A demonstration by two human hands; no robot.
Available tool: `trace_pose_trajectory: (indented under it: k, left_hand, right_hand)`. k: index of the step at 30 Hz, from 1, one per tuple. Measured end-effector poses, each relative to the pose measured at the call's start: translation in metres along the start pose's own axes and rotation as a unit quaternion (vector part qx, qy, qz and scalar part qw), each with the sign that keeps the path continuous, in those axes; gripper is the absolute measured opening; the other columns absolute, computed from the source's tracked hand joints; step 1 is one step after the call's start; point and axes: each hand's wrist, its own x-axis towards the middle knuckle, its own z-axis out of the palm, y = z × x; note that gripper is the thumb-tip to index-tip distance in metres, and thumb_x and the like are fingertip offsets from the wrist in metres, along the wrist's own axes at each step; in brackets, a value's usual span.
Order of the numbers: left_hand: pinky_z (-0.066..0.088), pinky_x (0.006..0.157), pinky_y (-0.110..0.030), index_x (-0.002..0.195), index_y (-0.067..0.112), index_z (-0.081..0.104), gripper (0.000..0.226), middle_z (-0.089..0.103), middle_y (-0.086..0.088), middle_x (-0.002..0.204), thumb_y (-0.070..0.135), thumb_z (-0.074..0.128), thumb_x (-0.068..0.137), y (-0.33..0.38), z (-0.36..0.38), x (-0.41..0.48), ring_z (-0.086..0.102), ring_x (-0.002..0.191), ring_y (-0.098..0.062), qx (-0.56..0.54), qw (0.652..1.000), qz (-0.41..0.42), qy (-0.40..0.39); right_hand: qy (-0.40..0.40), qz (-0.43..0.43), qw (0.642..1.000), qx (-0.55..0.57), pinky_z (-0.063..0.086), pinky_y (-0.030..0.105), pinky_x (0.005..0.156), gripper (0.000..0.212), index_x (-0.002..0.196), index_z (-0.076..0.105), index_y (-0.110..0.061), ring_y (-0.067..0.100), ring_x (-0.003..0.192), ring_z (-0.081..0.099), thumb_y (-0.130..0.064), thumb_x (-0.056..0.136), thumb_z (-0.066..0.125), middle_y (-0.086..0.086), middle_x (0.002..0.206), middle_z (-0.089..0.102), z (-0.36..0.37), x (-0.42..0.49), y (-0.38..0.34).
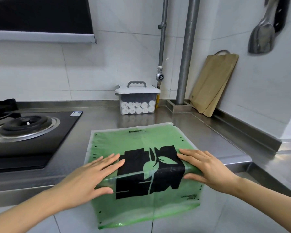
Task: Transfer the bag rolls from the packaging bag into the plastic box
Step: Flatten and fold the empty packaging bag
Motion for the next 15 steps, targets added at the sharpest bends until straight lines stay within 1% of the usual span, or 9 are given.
trace_pose_trajectory:
  k: [1,2,5,8,10,12,13,14,15]
  left_hand:
    - [-0.008,0.111,-0.015,0.147,0.028,0.027,0.077,0.037,0.009,0.148,0.071,0.018,0.084,0.0,0.0,-0.001,0.037,0.129,-0.004,-0.012,1.0,-0.002,-0.017]
    - [-0.012,0.11,-0.017,0.148,0.028,0.025,0.077,0.036,0.009,0.149,0.071,0.019,0.084,0.001,0.0,-0.001,0.037,0.131,-0.004,-0.021,0.999,0.002,-0.037]
    - [-0.012,0.111,-0.02,0.149,0.027,0.023,0.075,0.034,0.008,0.15,0.069,0.018,0.086,-0.001,0.001,0.0,0.038,0.132,-0.004,0.0,0.999,0.013,-0.031]
    - [-0.009,0.111,-0.014,0.148,0.029,0.024,0.073,0.033,0.01,0.15,0.069,0.017,0.087,-0.001,0.0,0.001,0.035,0.132,0.0,-0.013,1.0,0.016,-0.023]
    - [-0.003,0.111,-0.009,0.146,0.044,0.016,0.066,0.023,0.022,0.151,0.071,0.022,0.086,-0.003,-0.004,0.0,0.022,0.134,0.012,-0.095,0.995,0.038,-0.016]
    - [0.004,0.107,0.0,0.134,0.067,0.007,0.058,0.008,0.045,0.143,0.076,0.024,0.079,-0.009,-0.003,0.004,-0.001,0.126,0.031,-0.109,0.988,0.088,0.059]
    - [0.009,0.103,0.003,0.128,0.072,0.007,0.055,0.006,0.051,0.138,0.077,0.022,0.076,-0.01,-0.006,0.004,-0.003,0.12,0.037,-0.109,0.987,0.105,0.055]
    - [0.012,0.1,0.004,0.127,0.073,0.011,0.054,0.01,0.053,0.136,0.078,0.019,0.074,-0.011,-0.011,0.004,0.002,0.114,0.041,-0.109,0.987,0.111,0.045]
    - [0.018,0.096,0.005,0.127,0.07,0.019,0.055,0.02,0.052,0.134,0.078,0.017,0.073,-0.013,-0.014,0.006,0.014,0.107,0.044,-0.108,0.988,0.107,0.035]
  right_hand:
    - [0.01,0.002,1.0,0.003,0.032,0.015,0.102,0.065,0.139,0.045,-0.03,0.003,0.126,0.043,-0.07,0.088,0.034,-0.013,0.141,0.047,0.001,-0.001,-0.002]
    - [0.017,0.004,1.0,0.011,0.032,0.015,0.1,0.064,0.137,0.048,-0.03,0.003,0.124,0.044,-0.069,0.088,0.036,-0.012,0.139,0.05,0.002,-0.002,-0.003]
    - [0.044,0.009,0.998,0.04,0.033,0.015,0.094,0.06,0.131,0.054,-0.03,0.002,0.12,0.046,-0.067,0.086,0.041,-0.013,0.134,0.054,0.005,-0.006,-0.004]
    - [0.061,0.016,0.996,0.07,0.036,0.017,0.092,0.059,0.127,0.058,-0.033,0.0,0.115,0.048,-0.069,0.082,0.043,-0.016,0.13,0.057,0.004,-0.005,-0.003]
    - [0.063,0.013,0.994,0.092,0.043,0.022,0.09,0.058,0.123,0.062,-0.035,-0.002,0.111,0.049,-0.071,0.081,0.043,-0.019,0.126,0.059,0.0,-0.002,0.0]
    - [0.055,0.012,0.991,0.125,0.05,0.027,0.087,0.057,0.115,0.067,-0.037,-0.005,0.107,0.051,-0.074,0.078,0.043,-0.022,0.12,0.062,-0.006,0.0,0.004]
    - [0.047,0.02,0.988,0.147,0.052,0.028,0.085,0.058,0.109,0.069,-0.036,-0.005,0.106,0.053,-0.076,0.076,0.044,-0.023,0.115,0.063,-0.011,0.001,0.006]
    - [0.038,0.036,0.984,0.17,0.054,0.03,0.083,0.061,0.103,0.072,-0.034,-0.004,0.102,0.056,-0.079,0.073,0.044,-0.023,0.108,0.066,-0.015,0.003,0.009]
    - [0.026,0.059,0.98,0.189,0.054,0.032,0.079,0.067,0.095,0.074,-0.029,-0.001,0.095,0.06,-0.083,0.069,0.044,-0.019,0.099,0.07,-0.02,0.005,0.012]
